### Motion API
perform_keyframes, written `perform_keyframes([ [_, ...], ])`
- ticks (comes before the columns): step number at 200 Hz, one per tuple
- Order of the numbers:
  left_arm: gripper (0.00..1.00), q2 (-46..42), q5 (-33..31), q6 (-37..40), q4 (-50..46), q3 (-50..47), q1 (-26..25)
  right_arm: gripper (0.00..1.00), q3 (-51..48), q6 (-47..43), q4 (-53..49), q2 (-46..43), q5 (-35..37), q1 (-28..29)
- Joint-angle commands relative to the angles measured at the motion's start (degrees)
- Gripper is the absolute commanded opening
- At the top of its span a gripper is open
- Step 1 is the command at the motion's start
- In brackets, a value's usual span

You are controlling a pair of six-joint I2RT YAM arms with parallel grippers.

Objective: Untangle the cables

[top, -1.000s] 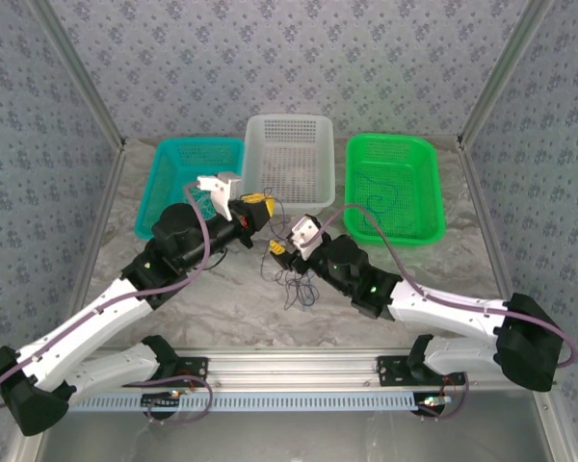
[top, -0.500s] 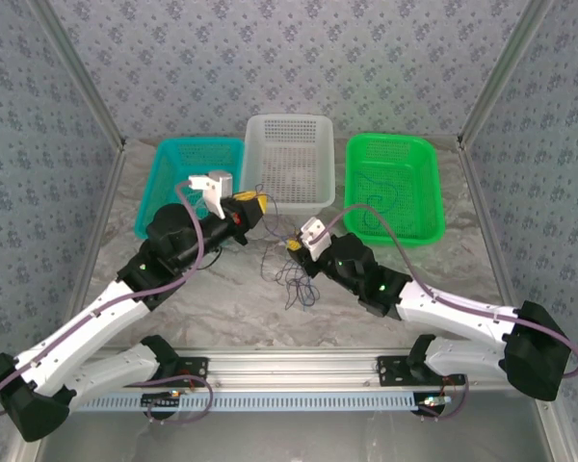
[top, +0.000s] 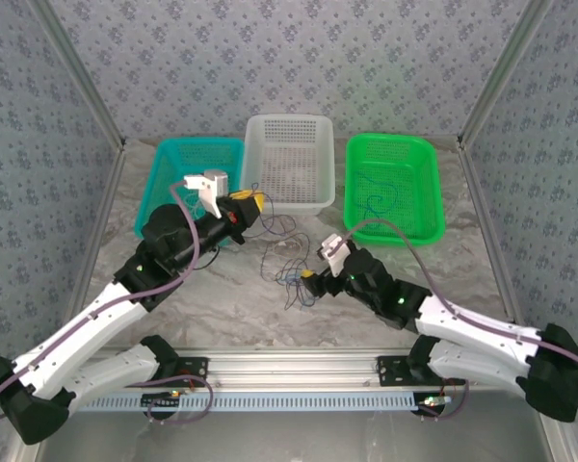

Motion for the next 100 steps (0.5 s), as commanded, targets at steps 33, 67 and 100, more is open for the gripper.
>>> perform_keyframes([
  [33, 0.03, 0.2, 0.54, -0.88, 2.12, 1.18, 0.32, 0.97, 13.18, 5.5, -35.02, 5.52, 18.96, -2.42],
  [67, 0.04, 0.4, 0.63, -1.06, 2.2, 0.97, 0.31, 1.0, 14.64, 5.31, -39.89, 4.88, 13.82, -5.22],
  [100, 0.04, 0.3, 0.66, -1.06, 2.0, 0.69, 0.35, 1.0, 14.98, 4.95, -36.58, 3.69, 12.93, -4.78],
])
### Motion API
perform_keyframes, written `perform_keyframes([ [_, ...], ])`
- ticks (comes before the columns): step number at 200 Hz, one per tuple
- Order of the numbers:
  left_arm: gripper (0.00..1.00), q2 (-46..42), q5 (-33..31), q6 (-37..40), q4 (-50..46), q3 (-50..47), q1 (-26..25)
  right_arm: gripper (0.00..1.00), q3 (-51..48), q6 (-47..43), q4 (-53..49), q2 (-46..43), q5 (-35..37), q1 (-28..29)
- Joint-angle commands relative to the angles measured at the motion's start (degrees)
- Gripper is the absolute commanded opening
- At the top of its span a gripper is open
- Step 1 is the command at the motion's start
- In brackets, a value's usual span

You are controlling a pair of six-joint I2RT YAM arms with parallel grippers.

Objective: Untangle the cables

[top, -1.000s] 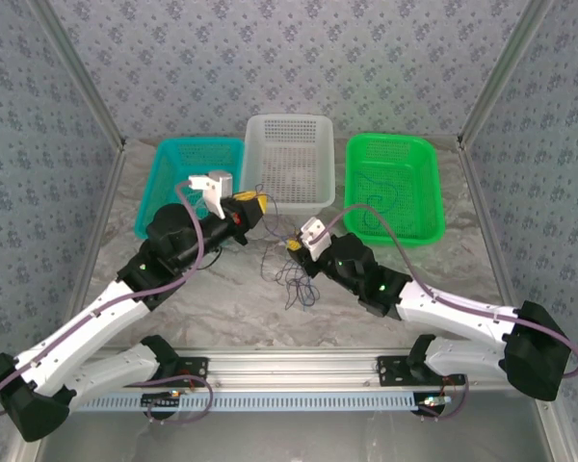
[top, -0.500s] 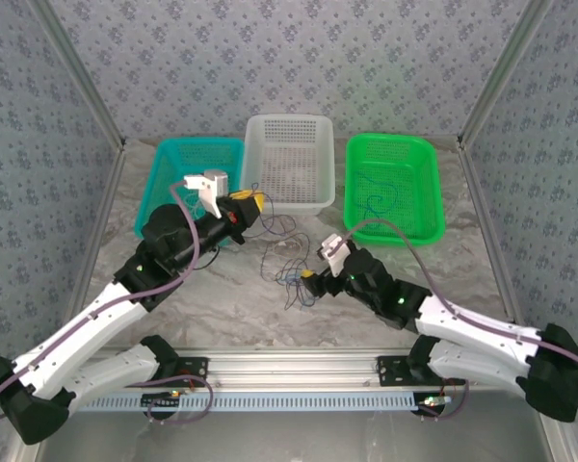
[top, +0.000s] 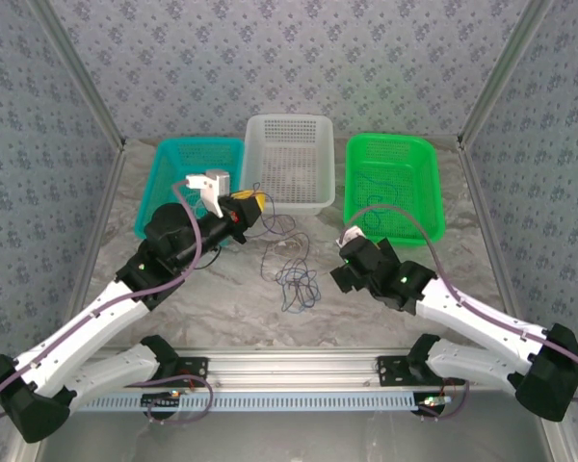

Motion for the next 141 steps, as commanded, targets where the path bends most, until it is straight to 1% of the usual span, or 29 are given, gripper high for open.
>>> perform_keyframes([
  [1, 0.04, -0.23, 0.65, -0.62, 2.03, 0.69, 0.33, 1.0, 1.92, 0.99, -0.99, -2.05, -0.27, 0.06],
  [12, 0.04, -0.01, 0.54, -0.86, 2.31, 0.54, 0.32, 1.0, -0.15, -0.22, 6.6, -4.77, -5.0, 0.07],
  [28, 0.04, 0.66, 0.78, -1.7, 2.98, 0.48, 0.36, 0.97, -4.69, -2.17, 19.36, -8.37, -11.63, 0.96],
  [43, 0.04, 1.22, 0.8, -2.86, 4.14, 0.31, 0.31, 0.95, -9.39, -3.2, 31.96, -9.5, -12.86, 2.7],
  [60, 0.04, 1.87, 1.22, -4.49, 6.21, -0.22, 0.28, 0.94, -11.81, -4.23, 42.59, -7.35, -13.01, 3.79],
  [85, 0.04, 2.39, 1.35, -6.22, 7.35, -0.81, 0.22, 0.93, -11.03, -6.97, 52.85, -1.91, -13.65, 5.32],
  [113, 0.04, 2.45, 1.52, -7.44, 8.19, -1.49, 0.22, 0.92, -7.95, -10.83, 58.79, 4.51, -12.4, 6.5],
  [141, 0.04, 2.26, 1.55, -7.87, 8.1, -1.93, 0.18, 0.9, -7.17, -12.43, 65.47, 7.9, -11.09, 6.68],
])
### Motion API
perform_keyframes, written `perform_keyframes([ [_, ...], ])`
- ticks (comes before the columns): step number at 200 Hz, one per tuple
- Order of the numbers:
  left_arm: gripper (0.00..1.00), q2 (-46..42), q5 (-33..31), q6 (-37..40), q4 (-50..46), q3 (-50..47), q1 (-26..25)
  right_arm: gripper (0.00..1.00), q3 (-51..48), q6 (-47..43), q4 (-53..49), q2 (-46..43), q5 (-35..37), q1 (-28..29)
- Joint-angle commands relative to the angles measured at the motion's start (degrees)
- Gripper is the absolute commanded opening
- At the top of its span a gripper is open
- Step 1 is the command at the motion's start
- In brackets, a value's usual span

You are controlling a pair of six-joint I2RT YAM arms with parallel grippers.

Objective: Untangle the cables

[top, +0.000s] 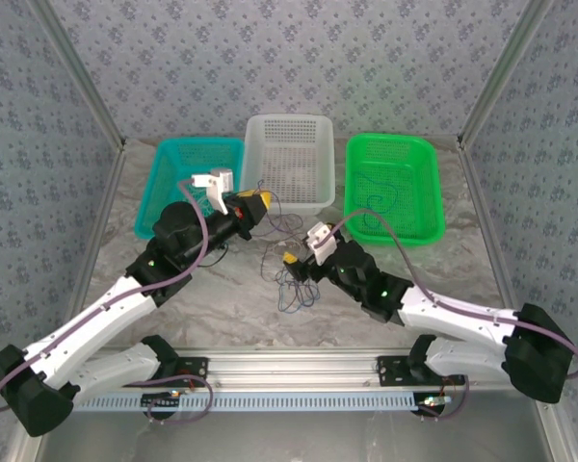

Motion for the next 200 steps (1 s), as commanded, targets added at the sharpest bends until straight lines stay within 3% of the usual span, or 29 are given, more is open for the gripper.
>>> perform_keyframes([
  [1, 0.04, -0.4, 0.87, -1.42, 3.16, -0.45, 0.25, 0.9, 2.34, -3.35, 11.16, 1.82, 1.24, 0.27],
  [47, 0.04, -0.11, 1.12, -2.12, 4.31, -1.1, 0.25, 0.89, 4.58, -5.28, 15.97, 5.41, 1.46, 0.32],
  [72, 0.04, -0.18, 1.12, -2.23, 4.56, -1.26, 0.25, 0.8, 6.13, -6.5, 16.47, 6.94, -0.51, 0.01],
  [94, 0.04, -0.36, 1.12, -2.37, 4.68, -1.25, 0.27, 0.59, 7.67, -6.63, 15.72, 8.4, -1.61, -0.37],
  [112, 0.04, -0.61, 0.79, -2.36, 4.61, -1.39, 0.25, 0.27, 7.81, -6.36, 15.09, 8.31, -2.31, -0.55],
  [143, 0.06, -0.78, -1.56, -2.31, 3.63, -1.87, 0.4, 0.01, 8.73, -4.04, 7.13, 6.18, -7.87, -2.18],
  [176, 0.14, -1.13, -5.67, -1.83, 0.67, -2.27, 1.51, 0.0, 13.19, 0.58, -13.19, 2.74, -13.13, -4.67],
  [200, 0.24, -0.74, -7.04, -2.0, 0.24, -2.7, 1.91, 0.0, 14.14, 5.56, -21.13, 0.34, -22.45, -9.14],
])
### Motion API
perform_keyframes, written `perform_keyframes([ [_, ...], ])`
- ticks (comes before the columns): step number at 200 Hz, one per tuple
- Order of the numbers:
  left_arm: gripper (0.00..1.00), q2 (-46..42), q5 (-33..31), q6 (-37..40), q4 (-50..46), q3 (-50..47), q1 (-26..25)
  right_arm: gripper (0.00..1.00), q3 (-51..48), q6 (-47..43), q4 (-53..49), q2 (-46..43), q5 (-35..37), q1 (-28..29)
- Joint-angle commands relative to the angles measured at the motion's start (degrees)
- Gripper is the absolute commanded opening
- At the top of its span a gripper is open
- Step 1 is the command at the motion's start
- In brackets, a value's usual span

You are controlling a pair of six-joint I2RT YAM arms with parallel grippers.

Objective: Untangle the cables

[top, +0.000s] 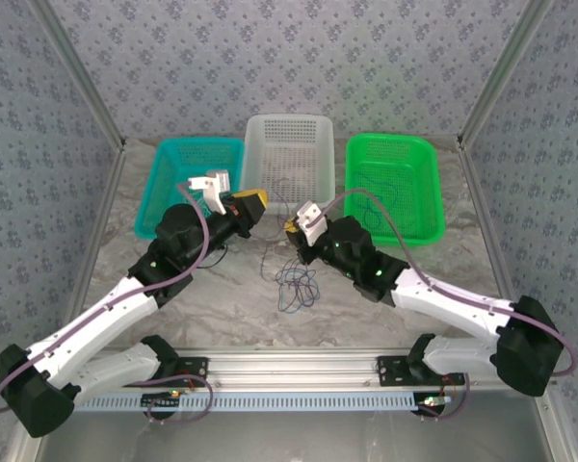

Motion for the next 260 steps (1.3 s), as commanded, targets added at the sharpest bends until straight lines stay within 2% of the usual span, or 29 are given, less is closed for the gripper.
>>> perform_keyframes([
  [1, 0.24, -0.71, -2.9, -0.02, -0.58, -0.18, 0.57, 0.0, 2.61, 6.49, -13.6, -2.88, -9.76, -3.74],
  [15, 0.26, -0.36, -3.08, 0.08, -1.41, -0.03, 0.58, 0.0, 2.92, 8.58, -16.78, -3.86, -13.88, -6.52],
  [27, 0.38, -0.22, -3.21, 0.19, -2.32, -0.07, 0.53, 0.0, 3.01, 9.12, -18.56, -4.75, -16.03, -8.09],
  [38, 0.44, -0.14, -2.64, 1.23, -3.37, 0.02, 0.55, 0.0, 2.93, 8.64, -19.58, -5.63, -16.96, -8.71],
  [69, 0.55, 0.46, 5.89, 8.31, -6.94, 0.68, 0.39, 0.0, 2.87, 8.88, -21.21, -7.07, -21.12, -11.45],
  [97, 0.57, 2.64, 14.57, 17.16, -10.18, 0.61, -0.33, 0.0, 2.6, 9.44, -22.41, -7.94, -25.58, -13.27],
  [132, 0.57, 5.35, 18.52, 25.55, -10.83, -1.68, -1.76, 0.0, 1.63, 11.4, -22.54, -9.43, -29.1, -15.81],
  [150, 0.6, 6.94, 20.43, 29.12, -10.14, -2.09, -2.77, 0.0, 1.39, 12.08, -22.2, -9.76, -30.87, -16.47],
  [181, 0.63, 10.48, 19.91, 33.94, -11.9, 0.16, -4.8, 0.0, 1.47, 12.75, -22.04, -9.98, -32.71, -16.92],
  [229, 0.64, 12.55, 17.78, 35.07, -7.77, 0.3, -6.04, 0.0, 1.08, 13.68, -21.75, -10.23, -35.01, -17.0],
  [260, 0.61, 13.09, 17.62, 35.22, -6.4, 0.54, -6.46, 0.0, 0.73, 13.94, -21.66, -10.58, -36.28, -17.06],
])
